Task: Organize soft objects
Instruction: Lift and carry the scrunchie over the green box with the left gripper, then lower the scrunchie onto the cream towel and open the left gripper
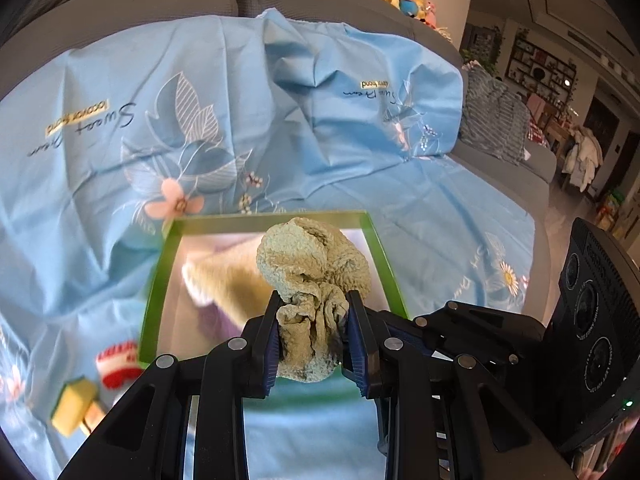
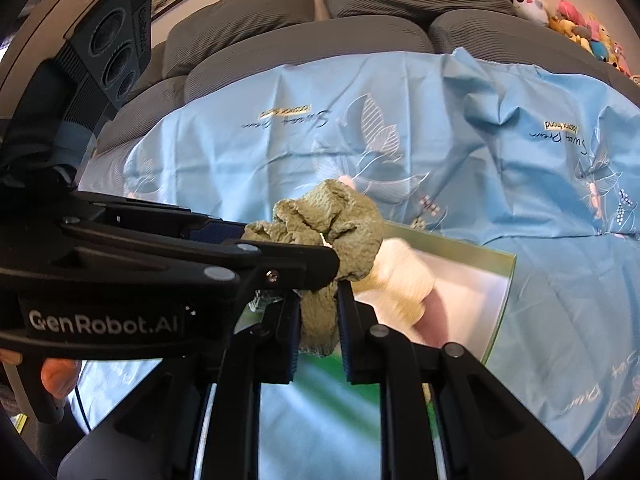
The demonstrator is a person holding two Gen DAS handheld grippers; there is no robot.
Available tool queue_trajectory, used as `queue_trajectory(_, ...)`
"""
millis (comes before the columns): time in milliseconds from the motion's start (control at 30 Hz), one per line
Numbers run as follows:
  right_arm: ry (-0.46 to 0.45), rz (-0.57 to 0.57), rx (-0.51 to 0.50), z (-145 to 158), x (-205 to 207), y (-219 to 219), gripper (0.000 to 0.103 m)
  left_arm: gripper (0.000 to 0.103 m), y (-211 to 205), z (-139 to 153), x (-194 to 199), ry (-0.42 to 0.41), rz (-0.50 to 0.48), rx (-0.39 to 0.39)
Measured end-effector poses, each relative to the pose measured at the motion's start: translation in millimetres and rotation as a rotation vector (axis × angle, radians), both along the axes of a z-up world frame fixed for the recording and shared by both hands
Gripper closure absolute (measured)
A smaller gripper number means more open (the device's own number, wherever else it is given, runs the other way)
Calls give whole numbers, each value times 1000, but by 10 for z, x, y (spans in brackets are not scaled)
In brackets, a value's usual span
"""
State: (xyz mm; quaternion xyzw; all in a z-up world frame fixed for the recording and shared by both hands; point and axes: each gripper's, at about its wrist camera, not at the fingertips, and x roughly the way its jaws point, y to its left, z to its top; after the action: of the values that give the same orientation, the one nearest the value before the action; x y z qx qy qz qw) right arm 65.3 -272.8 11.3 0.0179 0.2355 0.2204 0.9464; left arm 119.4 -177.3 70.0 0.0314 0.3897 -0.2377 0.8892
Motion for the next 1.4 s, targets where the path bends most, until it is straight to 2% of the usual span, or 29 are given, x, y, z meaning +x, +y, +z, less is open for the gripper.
queue_trajectory(167, 33, -17, -7, -9, 322, -85, 87, 74, -33, -127, 382, 49, 2, 4)
queue_trajectory(467, 206, -29, -22, -297, 872, -73, 84, 74, -15, -549, 894, 179, 45, 20)
queue_trajectory(700, 343, -62, -35, -520, 1118, -15, 82, 74, 32, -799, 1048, 250, 87, 35)
queue_trajectory(800, 372, -73, -59, -570, 1159, 34, 76, 74, 76, -856, 1081, 270, 102, 39)
queue_trajectory(867, 387, -84, -69, -594, 1181, 46, 67, 69, 111, -874, 1100, 286, 118, 46)
queue_trajectory(900, 396, -95, -69, -609, 1185, 39, 58, 59, 135, -877, 1106, 288, 128, 50)
queue_trajectory(933, 401, -101, -65, -618, 1184, 26, 54, 47, 158, -873, 1109, 286, 133, 50)
queue_trajectory(967, 405, -103, -60, -626, 1167, 13, 49, 40, 179, -864, 1101, 284, 136, 48)
queue_trajectory(1000, 405, -102, -60, -633, 1159, 5, 49, 30, 200, -851, 1087, 280, 138, 44)
queue_trajectory(1033, 406, -105, -62, -635, 1140, -6, 49, 27, 217, -835, 1073, 276, 139, 42)
queue_trajectory(1200, 389, -123, -60, -578, 994, -79, 44, 25, 292, -725, 978, 253, 155, 47)
queue_trajectory(1300, 359, -131, -49, -491, 857, -128, 37, 17, 397, -621, 865, 231, 173, 30)
queue_trajectory(1400, 315, -140, -28, -382, 683, -175, 36, 16, 492, -503, 723, 198, 183, 12)
